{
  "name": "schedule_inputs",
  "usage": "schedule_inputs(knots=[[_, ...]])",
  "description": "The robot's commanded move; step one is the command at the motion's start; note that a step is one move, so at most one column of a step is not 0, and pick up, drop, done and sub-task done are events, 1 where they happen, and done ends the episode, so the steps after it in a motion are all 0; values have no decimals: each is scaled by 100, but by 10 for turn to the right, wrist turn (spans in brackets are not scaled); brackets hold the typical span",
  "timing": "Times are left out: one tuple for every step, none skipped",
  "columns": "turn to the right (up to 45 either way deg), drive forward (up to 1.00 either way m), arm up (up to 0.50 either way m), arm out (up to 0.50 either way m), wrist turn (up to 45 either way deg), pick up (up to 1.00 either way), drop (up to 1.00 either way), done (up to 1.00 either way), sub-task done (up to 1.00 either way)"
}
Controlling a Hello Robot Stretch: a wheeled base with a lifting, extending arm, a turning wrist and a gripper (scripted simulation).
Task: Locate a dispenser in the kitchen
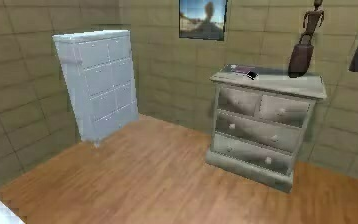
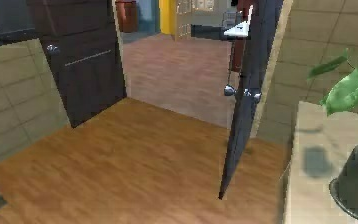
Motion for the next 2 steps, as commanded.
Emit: schedule_inputs(knots=[[450, 0, 0, 0, 0, 0, 0, 0, 0], [330, 0, 0, 0, 0, 0, 0, 0, 0]])
